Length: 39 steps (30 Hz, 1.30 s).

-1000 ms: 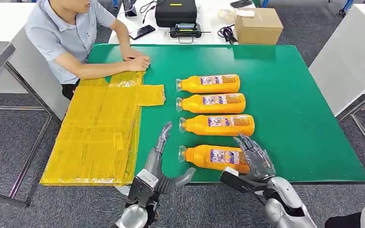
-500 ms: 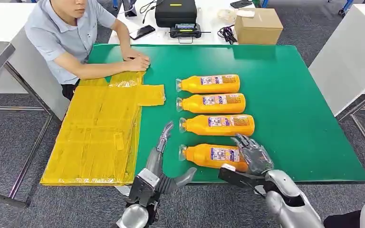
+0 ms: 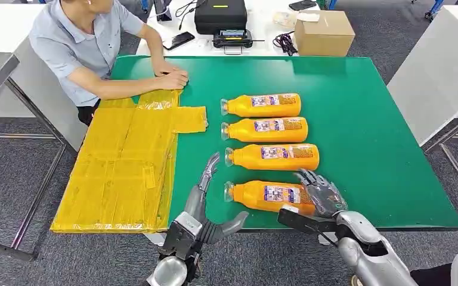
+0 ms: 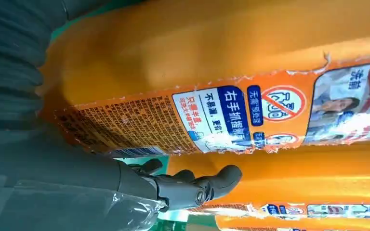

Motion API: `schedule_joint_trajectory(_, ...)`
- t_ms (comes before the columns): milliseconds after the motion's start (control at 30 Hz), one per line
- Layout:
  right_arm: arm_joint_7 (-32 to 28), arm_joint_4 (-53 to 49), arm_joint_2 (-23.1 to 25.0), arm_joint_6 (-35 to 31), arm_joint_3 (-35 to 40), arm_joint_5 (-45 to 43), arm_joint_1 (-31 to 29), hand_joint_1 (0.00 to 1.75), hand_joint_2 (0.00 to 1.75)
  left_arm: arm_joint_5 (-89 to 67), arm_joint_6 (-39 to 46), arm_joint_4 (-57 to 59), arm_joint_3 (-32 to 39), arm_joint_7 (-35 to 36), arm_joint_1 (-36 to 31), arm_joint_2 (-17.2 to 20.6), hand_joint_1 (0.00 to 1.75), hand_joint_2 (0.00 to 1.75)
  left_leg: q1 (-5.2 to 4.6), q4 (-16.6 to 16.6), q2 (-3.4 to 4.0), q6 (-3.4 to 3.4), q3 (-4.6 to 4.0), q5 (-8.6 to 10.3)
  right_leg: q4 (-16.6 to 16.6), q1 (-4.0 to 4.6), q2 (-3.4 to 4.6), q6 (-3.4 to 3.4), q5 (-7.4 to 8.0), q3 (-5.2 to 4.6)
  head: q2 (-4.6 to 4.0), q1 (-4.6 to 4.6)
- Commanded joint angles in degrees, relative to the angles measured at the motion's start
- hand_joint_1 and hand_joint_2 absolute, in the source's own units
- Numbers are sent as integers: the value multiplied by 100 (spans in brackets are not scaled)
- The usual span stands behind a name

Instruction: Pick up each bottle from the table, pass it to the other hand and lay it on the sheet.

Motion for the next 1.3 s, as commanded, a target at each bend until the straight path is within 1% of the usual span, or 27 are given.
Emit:
schedule_joint_trajectory(33, -48, 15, -427, 370, 468, -536, -5, 175, 175, 5, -41, 388, -102, 20, -203, 75, 0, 175, 3, -4, -4, -9, 24, -7, -6, 4, -8, -11, -9, 27, 0, 0)
schedule_joint_trajectory(100, -155, 20, -445, 450, 342, -901, 111, 175, 175, 50, -52, 450, -119, -3, -240, 51, 0, 175, 4, -5, -10, -9, 26, -6, -8, 5, -13, -12, -9, 31, 0, 0)
schedule_joint_trajectory(167, -201, 50, -405, 368, 264, -1008, 228, 175, 175, 79, -46, 474, -132, -36, -255, 40, 0, 175, 6, -4, -13, -10, 27, -6, -9, 8, -17, -13, -9, 34, 0, -2)
schedule_joint_trajectory(200, -300, 62, -351, 387, 155, -1248, 304, 175, 175, 115, -39, 479, -144, -68, -265, 41, 0, 175, 3, -5, -10, -8, 25, -4, -9, 5, -13, -11, -6, 29, 0, 0)
schedule_joint_trajectory(233, -376, 51, -334, 431, 89, -1425, 381, 175, 175, 145, -42, 488, -157, -86, -277, 41, 0, 175, 9, -5, -16, -13, 38, -8, -13, 12, -19, -16, -11, 44, 0, 0)
schedule_joint_trajectory(433, -583, 113, -277, 620, -200, -2041, 617, 175, 175, 275, -40, 578, -234, -162, -337, 41, 0, 175, 6, -7, -15, -9, 40, -5, -13, 9, -18, -12, -7, 42, 0, 0)
schedule_joint_trajectory(467, -608, 153, -252, 628, -230, -2084, 616, 175, 175, 308, -35, 591, -253, -188, -348, 45, 0, 175, 11, -6, -18, -14, 49, -11, -14, 14, -23, -18, -13, 54, 0, 0)
schedule_joint_trajectory(533, -617, 161, -240, 625, -241, -2092, 619, 175, 175, 320, -30, 593, -260, -195, -350, 47, 0, 175, 6, -6, -7, -6, 40, -5, -13, 8, -12, -10, -4, 39, 0, 0)
schedule_joint_trajectory(567, -617, 161, -240, 625, -241, -2092, 619, 175, 175, 320, -30, 593, -260, -195, -350, 47, 0, 175, 11, -9, -15, -11, 51, -7, -19, 14, -21, -16, -8, 54, 0, 0)
schedule_joint_trajectory(667, -718, 175, -114, 622, -336, -2229, 614, 175, 175, 360, 15, 582, -270, -224, -350, 59, 0, 175, 8, -7, -5, -7, 48, -7, -15, 10, -11, -12, -5, 47, 0, 0)
schedule_joint_trajectory(767, -1073, 75, 213, 492, -577, -2516, 625, 175, 175, 440, 260, 456, -141, -491, -273, 28, 0, 175, 7, -6, 0, -6, 49, -7, -13, 9, -6, -11, -3, 47, 0, 0)
schedule_joint_trajectory(800, -1273, -74, 459, 425, -763, -2711, 649, 175, 175, 613, 407, 332, -16, -703, -196, -4, 0, 175, 11, -6, -1, -10, 56, -9, -15, 14, -7, -16, -6, 56, 0, 0)
schedule_joint_trajectory(833, -1340, -200, 607, 382, -871, -2781, 668, 175, 175, 727, 457, 284, 11, -760, -173, 5, 0, 175, 8, -5, 7, -6, 49, -7, -12, 9, 2, -11, -2, 46, 0, 2)
schedule_joint_trajectory(900, -1330, -355, 736, 355, -937, -2806, 680, 175, 175, 839, 492, 207, 21, -798, -138, 33, 0, 175, 10, -4, 20, -10, 52, -12, -10, 12, 13, -15, -2, 46, 0, 0)
schedule_joint_trajectory(967, -1465, -341, 1115, 252, -1145, -3027, 488, 175, 175, 1013, 449, 45, 135, -836, -221, -74, 0, 175, 6, -4, 16, -9, 47, -10, -5, 8, 10, -14, -3, 40, 0, 0)
schedule_joint_trajectory(1000, -1551, -356, 1353, 178, -1255, -3083, 359, 175, 175, 1055, 464, -89, 191, -858, -195, -87, 0, 175, 12, 3, 39, -16, 49, -17, 1, 15, 31, -22, -3, 35, 0, -2)
schedule_joint_trajectory(1033, -1609, -441, 1505, 121, -1363, -3175, 332, 175, 175, 1156, 462, -189, 272, -827, -134, -102, 0, 175, 7, 1, 24, -10, 40, -11, 1, 9, 17, -15, -3, 31, 0, -4)
schedule_joint_trajectory(1100, -1616, -635, 1615, 82, -1457, -3226, 357, 175, 175, 1326, 317, -321, 319, -776, -27, -54, 0, 175, 14, 4, 38, -12, 32, -13, 3, 16, 31, -17, -1, 24, 0, 0)
schedule_joint_trajectory(1133, -1629, -716, 1641, 67, -1509, -3252, 384, 161, 175, 1429, 232, -361, 352, -745, 24, -40, 0, 175, 8, -2, 39, -10, 28, -9, 3, 10, 33, -14, 1, 17, 0, -2)
schedule_joint_trajectory(1167, -1649, -829, 1681, 22, -1572, -3257, 430, 159, 175, 1638, 47, -404, 400, -631, 93, -24, 0, 175, 11, 2, 45, -14, 37, -17, 5, 13, 37, -18, -5, 26, 0, -2)
schedule_joint_trajectory(1200, -1668, -928, 1713, 22, -1615, -3279, 521, 161, 175, 1759, -65, -399, 357, -507, 196, 77, 0, 175, 10, -3, 30, -10, 36, -13, 1, 11, 23, -14, -5, 28, 0, -2)
schedule_joint_trajectory(1233, -1722, -1067, 1719, 51, -1645, -3339, 647, 164, 175, 1933, -224, -355, 317, -568, 308, 178, 0, 175, 7, -5, 18, -6, 30, -6, 0, 8, 13, -9, -3, 24, 0, 0)
schedule_joint_trajectory(1300, -1719, -1111, 1716, 49, -1650, -3338, 691, 164, 175, 1973, -249, -315, 309, -650, 337, 200, 0, 175, 8, -10, 19, -9, 43, -12, -6, 9, 16, -13, -7, 38, 0, 0)
